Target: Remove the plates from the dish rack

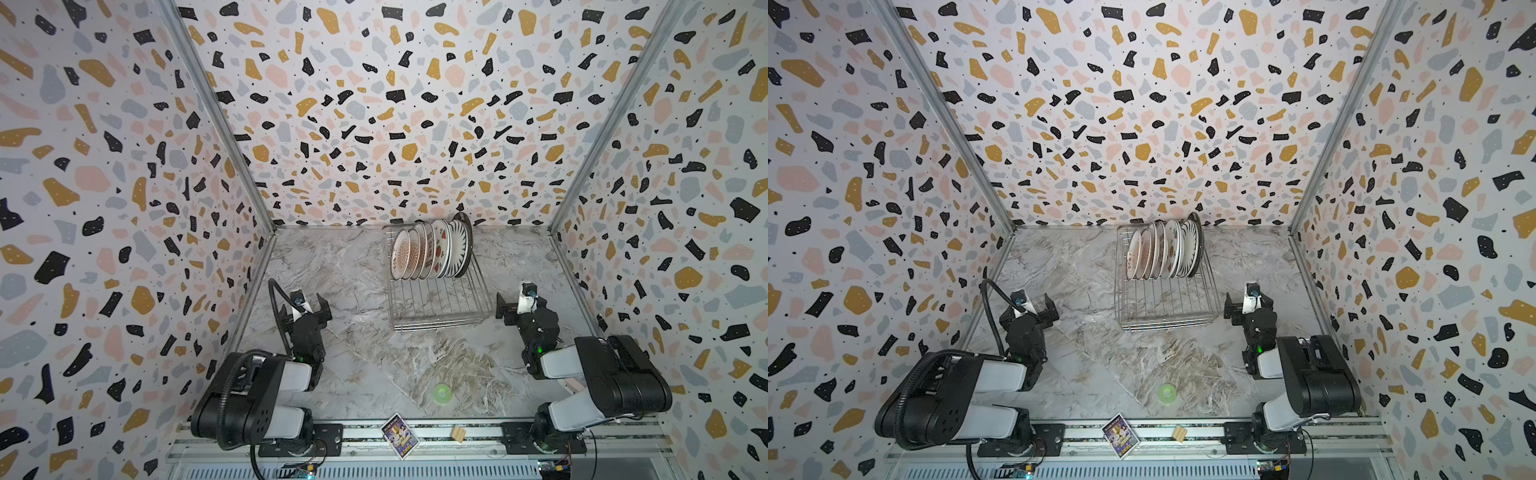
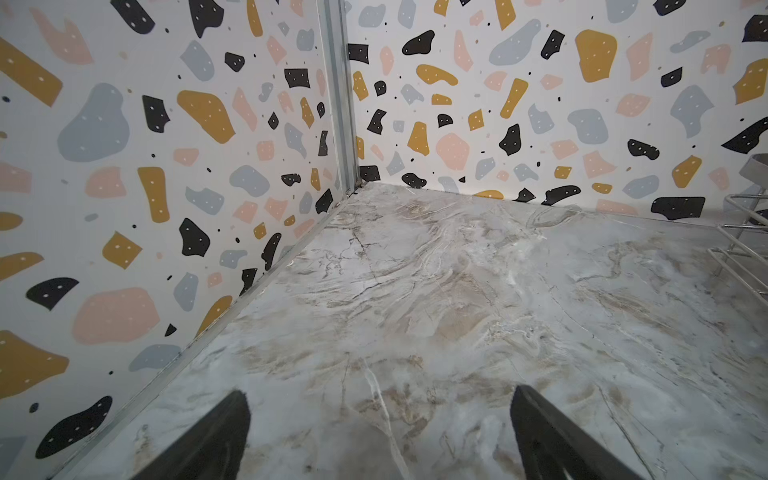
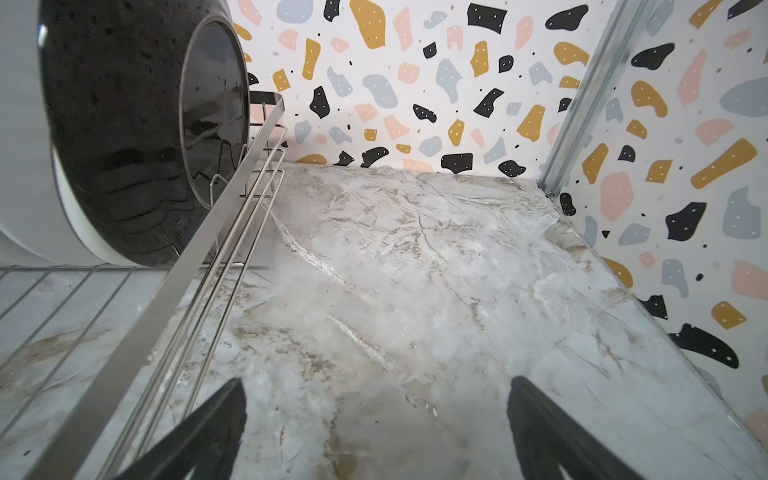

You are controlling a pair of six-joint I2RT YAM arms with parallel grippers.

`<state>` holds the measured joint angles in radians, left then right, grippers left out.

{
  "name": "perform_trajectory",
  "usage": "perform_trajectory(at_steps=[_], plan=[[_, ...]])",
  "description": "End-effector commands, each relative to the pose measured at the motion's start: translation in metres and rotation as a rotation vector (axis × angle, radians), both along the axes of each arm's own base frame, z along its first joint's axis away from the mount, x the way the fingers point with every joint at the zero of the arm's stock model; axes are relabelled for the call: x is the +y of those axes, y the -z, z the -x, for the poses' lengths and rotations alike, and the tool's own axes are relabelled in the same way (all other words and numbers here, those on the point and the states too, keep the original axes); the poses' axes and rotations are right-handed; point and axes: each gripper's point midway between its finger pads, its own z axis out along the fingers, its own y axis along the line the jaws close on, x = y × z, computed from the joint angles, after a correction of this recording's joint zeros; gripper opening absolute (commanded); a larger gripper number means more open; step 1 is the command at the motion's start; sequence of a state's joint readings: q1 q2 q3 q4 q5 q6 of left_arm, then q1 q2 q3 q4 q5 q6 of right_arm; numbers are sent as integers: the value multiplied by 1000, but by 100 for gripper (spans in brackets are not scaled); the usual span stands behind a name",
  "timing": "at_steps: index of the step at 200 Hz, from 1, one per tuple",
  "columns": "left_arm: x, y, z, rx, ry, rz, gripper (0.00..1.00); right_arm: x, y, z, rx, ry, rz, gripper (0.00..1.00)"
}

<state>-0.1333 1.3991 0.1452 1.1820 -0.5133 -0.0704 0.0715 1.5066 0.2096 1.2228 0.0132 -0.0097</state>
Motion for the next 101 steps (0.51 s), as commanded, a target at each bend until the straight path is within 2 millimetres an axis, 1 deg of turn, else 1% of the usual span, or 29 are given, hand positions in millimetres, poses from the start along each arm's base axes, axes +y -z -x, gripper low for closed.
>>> perform_trajectory(at_steps=[1, 101], plan=[[-1, -13, -3, -46, 3, -4, 100, -1, -10, -2, -31, -1, 6, 99], [-1, -12, -3, -45, 3, -3, 100, 0, -9, -2, -28, -2, 7, 99]])
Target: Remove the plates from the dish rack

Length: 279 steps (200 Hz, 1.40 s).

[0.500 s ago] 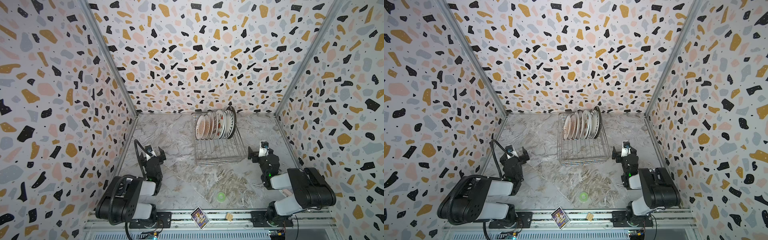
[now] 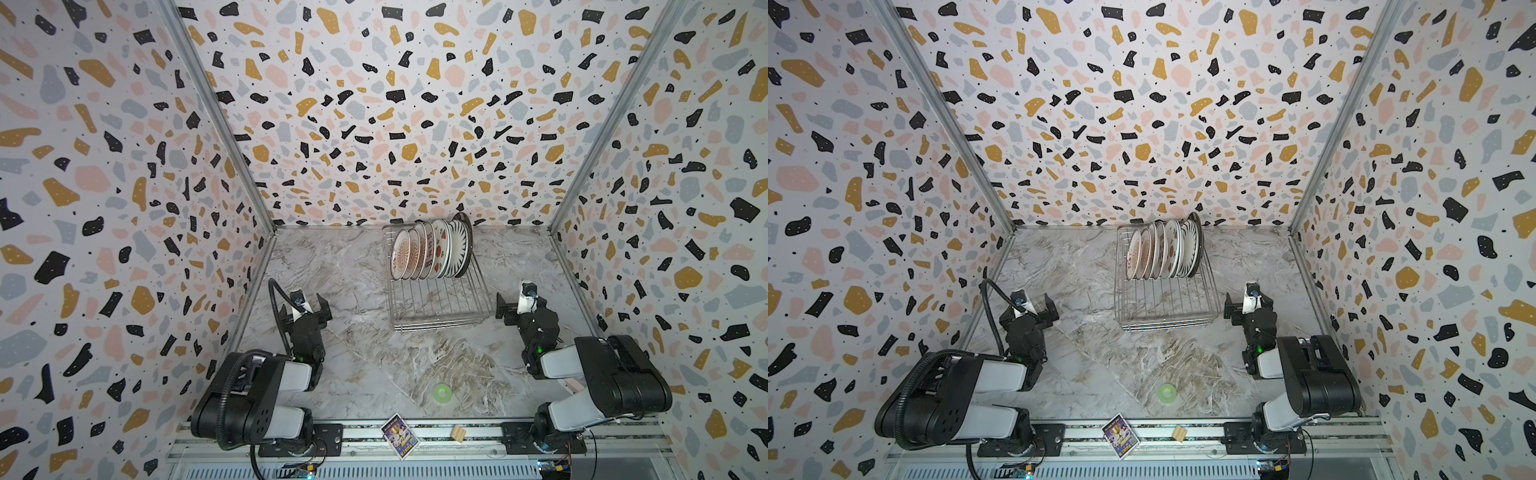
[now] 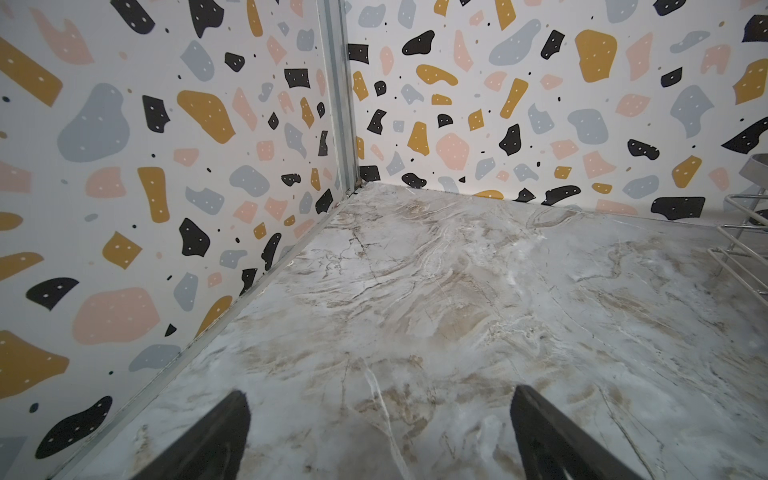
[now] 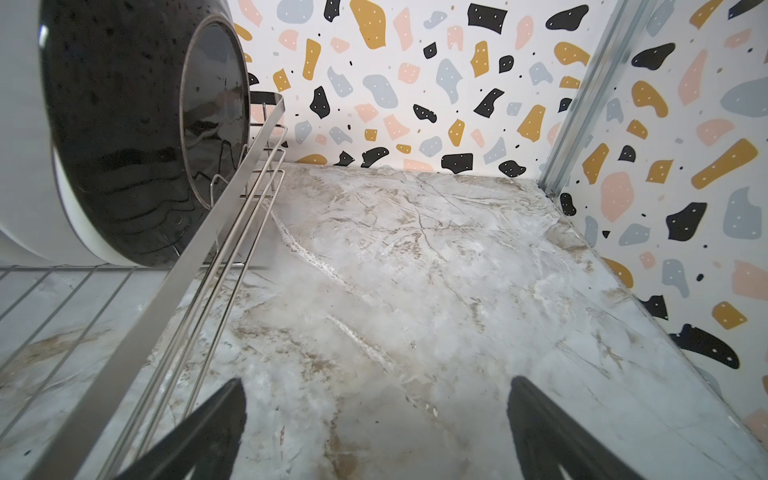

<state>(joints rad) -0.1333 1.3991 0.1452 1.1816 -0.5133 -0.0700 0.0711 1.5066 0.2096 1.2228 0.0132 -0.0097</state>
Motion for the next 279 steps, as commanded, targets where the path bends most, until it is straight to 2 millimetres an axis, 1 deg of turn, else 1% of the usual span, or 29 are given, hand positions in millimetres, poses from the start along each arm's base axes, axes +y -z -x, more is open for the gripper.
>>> perform_trajectory(at_steps=[1, 158, 197, 204, 221, 246, 247, 266, 279], plan=[[-1, -12, -3, -45, 3, -4, 100, 0, -10, -3, -28, -2, 7, 99], [-1, -13, -3, -46, 3, -4, 99, -1, -9, -2, -27, -1, 7, 99], [-2, -15, 0, -61, 14, -5, 99, 0, -11, -1, -34, -3, 9, 99], [-2, -16, 2, -68, 15, -4, 100, 2, -11, 0, -38, -15, 15, 99], [-1, -23, 11, -106, 16, 4, 99, 9, -19, 3, -52, -31, 43, 99], [-3, -34, 24, -156, 39, 3, 100, 8, -31, 9, -61, -15, 37, 99], [-3, -34, 24, -158, 38, 3, 100, 8, -34, 9, -67, -15, 36, 99], [-8, -44, 22, -149, 70, 7, 100, 6, -53, 14, -92, -6, 14, 99], [-13, -52, 22, -152, 100, 12, 100, 2, -73, 17, -113, 30, -67, 99]])
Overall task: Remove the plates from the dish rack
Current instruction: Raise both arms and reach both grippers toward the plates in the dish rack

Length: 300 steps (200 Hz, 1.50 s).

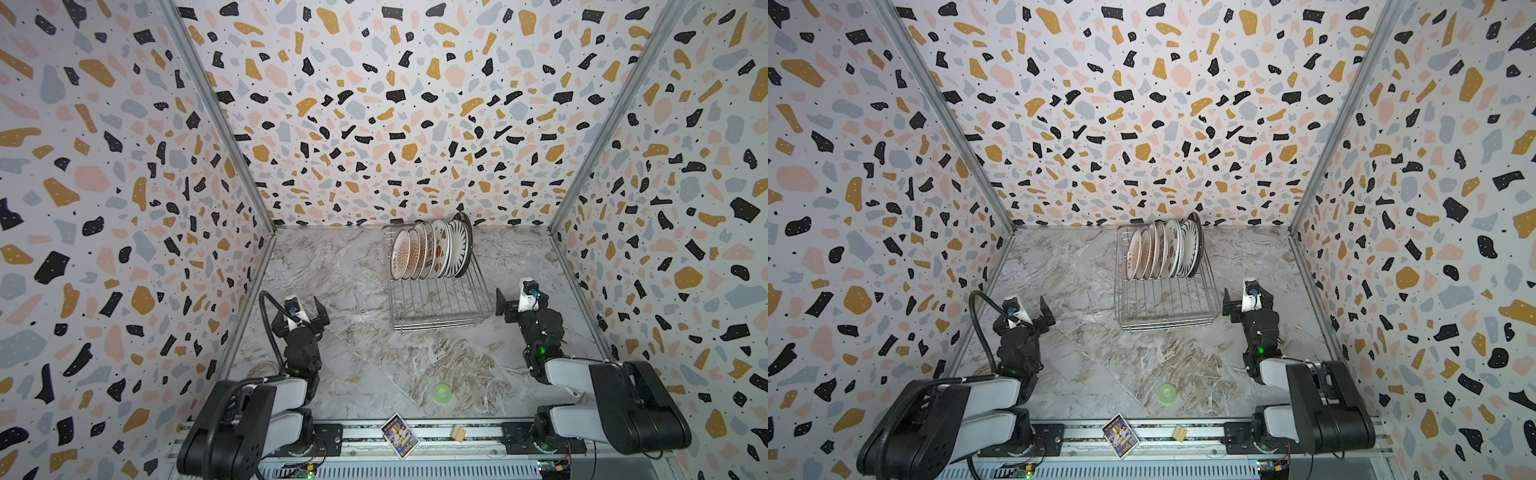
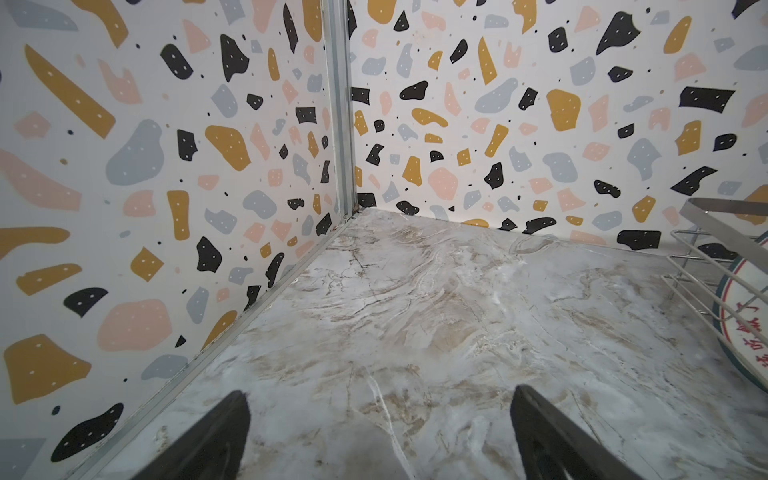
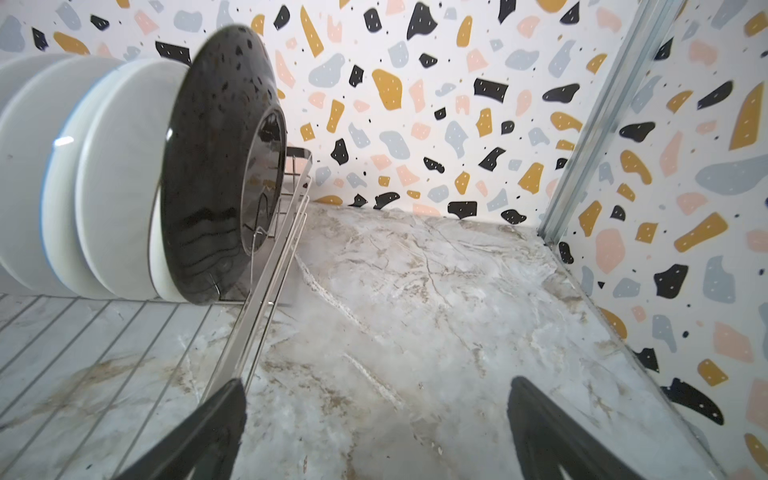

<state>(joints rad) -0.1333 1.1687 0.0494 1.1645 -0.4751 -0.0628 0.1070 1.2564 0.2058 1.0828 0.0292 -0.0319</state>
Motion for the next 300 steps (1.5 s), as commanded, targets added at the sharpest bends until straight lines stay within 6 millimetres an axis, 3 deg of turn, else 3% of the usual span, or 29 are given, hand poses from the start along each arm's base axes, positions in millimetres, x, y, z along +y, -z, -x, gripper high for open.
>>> perform_trajectory(at_steps=[1, 21, 43, 58, 77, 89, 98, 119, 155, 187, 198, 217, 235, 279, 300], plan=[[-11, -24, -3, -39, 62, -3, 100, -8, -24, 5, -6, 52, -94, 99], [-28, -55, -2, -130, 169, 52, 99, -7, -53, 10, -9, 47, -252, 99], [-39, -89, 12, -325, 271, 301, 99, 14, -84, 17, -35, -82, -288, 99], [-54, -107, 19, -413, 386, 431, 100, 19, -91, 18, 50, -96, -346, 99], [-97, -127, 20, -347, 635, 508, 100, 56, -109, 34, 40, -336, -290, 99], [-105, -132, 18, -312, 664, 542, 100, 75, -124, 56, -27, -481, -289, 99], [-106, -138, 20, -330, 683, 563, 99, 76, -131, 66, -76, -497, -324, 99], [-108, -144, 20, -341, 698, 638, 100, 56, -141, 73, -161, -401, -450, 99], [-119, -182, 43, -462, 843, 710, 99, 75, -174, 86, -254, -557, -439, 99], [-115, -201, 52, -552, 870, 779, 100, 38, -178, 64, -318, -350, -618, 99], [-116, -206, 62, -596, 916, 813, 100, 35, -182, 61, -345, -340, -614, 99], [-117, -212, 69, -634, 941, 799, 100, 41, -190, 47, -335, -354, -580, 99], [-120, -209, 60, -597, 866, 734, 100, 40, -180, 13, -201, -273, -599, 99], [-163, -199, 42, -463, 830, 604, 100, 72, -172, -54, 18, -152, -405, 100], [-187, -198, 30, -403, 882, 586, 100, 84, -172, -78, 59, -125, -350, 91]])
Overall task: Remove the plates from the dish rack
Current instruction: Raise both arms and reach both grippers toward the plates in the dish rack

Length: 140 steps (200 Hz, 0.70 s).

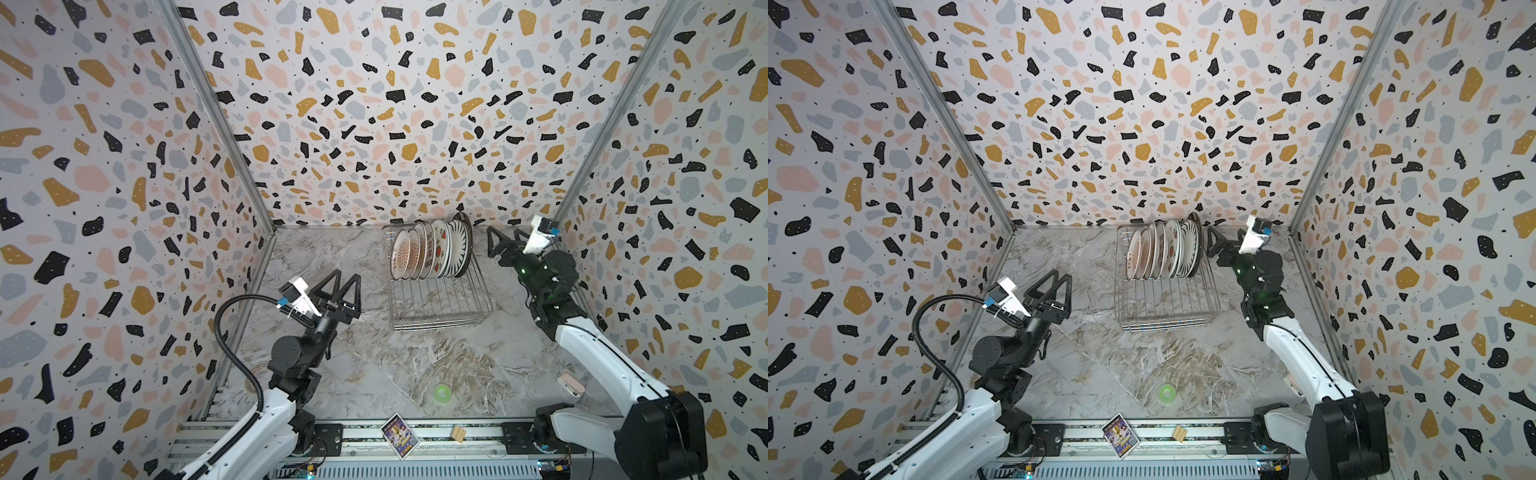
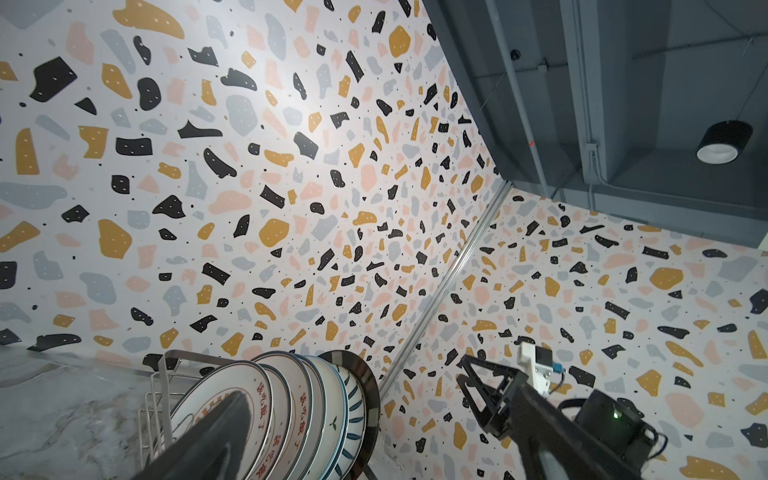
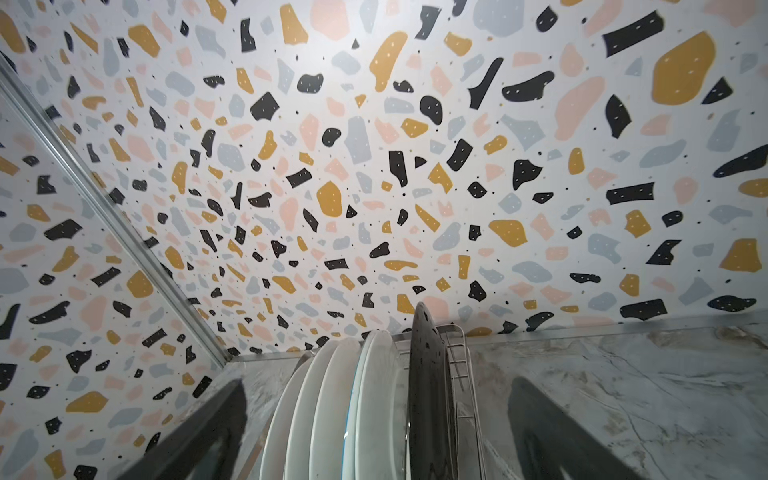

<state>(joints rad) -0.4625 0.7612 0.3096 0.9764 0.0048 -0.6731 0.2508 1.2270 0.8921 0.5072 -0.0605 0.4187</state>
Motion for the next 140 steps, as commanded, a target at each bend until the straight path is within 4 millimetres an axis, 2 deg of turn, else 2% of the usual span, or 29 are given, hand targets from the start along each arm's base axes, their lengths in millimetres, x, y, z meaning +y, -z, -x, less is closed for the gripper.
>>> perform_trajectory(at_steps=[1, 6, 23, 39, 51, 72, 85, 122, 140], plan=[[-16, -4, -15, -3, -26, -90, 100, 1, 19, -24, 115, 80, 129, 90], [-21, -7, -16, -12, -22, -114, 100, 3, 20, -29, 125, 85, 147, 88], [-41, 2, -23, 20, -40, -209, 100, 10, 16, -41, 133, 131, 196, 79], [-52, 9, -29, 43, -39, -222, 99, 17, 16, -54, 152, 133, 225, 69], [-60, 12, -33, 51, -17, -220, 100, 22, 20, -64, 177, 126, 246, 62], [-71, 17, -40, 76, -4, -222, 100, 31, 29, -81, 215, 98, 285, 57], [-78, 22, -44, 90, 1, -235, 100, 37, 34, -93, 245, 87, 309, 49], [-111, 31, -47, 100, 117, -326, 100, 40, 51, -120, 311, 84, 362, 42], [-114, 31, -50, 107, 119, -350, 100, 45, 58, -125, 330, 63, 369, 38]])
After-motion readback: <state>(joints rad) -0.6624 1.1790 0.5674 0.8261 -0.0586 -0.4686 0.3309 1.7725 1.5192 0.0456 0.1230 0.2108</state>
